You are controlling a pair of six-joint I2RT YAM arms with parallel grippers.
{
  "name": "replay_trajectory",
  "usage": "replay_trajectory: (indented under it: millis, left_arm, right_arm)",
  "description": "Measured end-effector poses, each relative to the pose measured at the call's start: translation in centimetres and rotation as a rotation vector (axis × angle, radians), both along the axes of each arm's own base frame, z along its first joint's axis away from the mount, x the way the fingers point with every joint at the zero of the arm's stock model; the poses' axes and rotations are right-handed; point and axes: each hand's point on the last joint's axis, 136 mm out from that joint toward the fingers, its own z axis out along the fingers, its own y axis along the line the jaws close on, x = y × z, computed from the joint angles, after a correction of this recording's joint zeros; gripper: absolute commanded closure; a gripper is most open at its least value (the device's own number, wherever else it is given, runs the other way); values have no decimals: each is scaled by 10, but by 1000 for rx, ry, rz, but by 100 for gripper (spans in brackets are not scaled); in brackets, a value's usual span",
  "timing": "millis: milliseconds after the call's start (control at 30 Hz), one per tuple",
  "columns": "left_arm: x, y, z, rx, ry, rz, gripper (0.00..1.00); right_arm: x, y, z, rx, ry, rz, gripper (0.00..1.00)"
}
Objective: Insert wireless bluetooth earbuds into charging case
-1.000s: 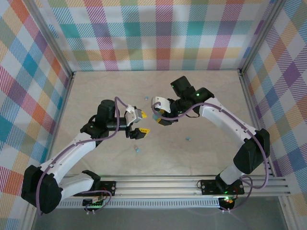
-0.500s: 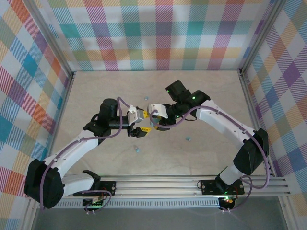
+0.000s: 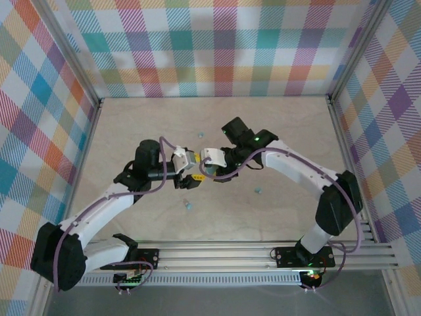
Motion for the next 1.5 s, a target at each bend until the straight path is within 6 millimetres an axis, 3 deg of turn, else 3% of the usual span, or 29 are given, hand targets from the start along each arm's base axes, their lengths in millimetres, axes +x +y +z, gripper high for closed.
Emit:
replay_trajectory:
  millis: [167, 333, 500, 800, 933, 1133, 1333, 1500]
  left_arm:
    - [-11, 27, -9, -22, 43, 167, 26]
    - [-17, 53, -15, -83, 91, 349, 23]
    - [-11, 72, -22, -117, 183, 505, 23]
    - [0, 80, -33, -89, 326, 619, 20]
    - [0, 80, -33, -92, 332, 620, 16]
    - [-4, 72, -29, -105, 317, 564, 16]
    - [-3, 67, -29, -107, 313, 532, 16]
    - [-2, 68, -30, -98, 308, 540, 16]
  right_arm:
    - [16, -5, -62, -93, 21, -95, 55]
    - [34, -1, -95, -128, 12, -151, 54]
    - [44, 3, -124, -148, 21, -187, 44]
    - [49, 2, -126, -131, 40, -245, 28]
    - [51, -3, -122, -116, 46, -269, 27]
    - [52, -19, -99, -71, 33, -292, 27]
    - [51, -24, -103, -96, 75, -320, 28]
    - [57, -15, -99, -114, 144, -462, 27]
